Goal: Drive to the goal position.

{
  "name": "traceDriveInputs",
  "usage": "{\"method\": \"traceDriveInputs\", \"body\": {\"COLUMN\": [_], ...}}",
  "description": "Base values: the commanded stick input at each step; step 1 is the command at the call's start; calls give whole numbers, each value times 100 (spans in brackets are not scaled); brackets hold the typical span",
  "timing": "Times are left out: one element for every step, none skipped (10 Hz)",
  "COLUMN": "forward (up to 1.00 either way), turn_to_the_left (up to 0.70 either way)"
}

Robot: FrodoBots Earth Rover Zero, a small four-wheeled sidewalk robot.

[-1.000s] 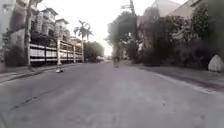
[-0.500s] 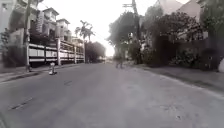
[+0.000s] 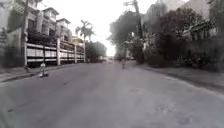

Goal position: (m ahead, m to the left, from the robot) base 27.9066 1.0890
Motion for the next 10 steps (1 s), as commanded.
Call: {"method": "traceDriveInputs", "body": {"forward": [68,68,68,68,68,68,68,68,68,68], "turn_to_the_left": [0,0,0,0,0,0,0,0,0,0]}}
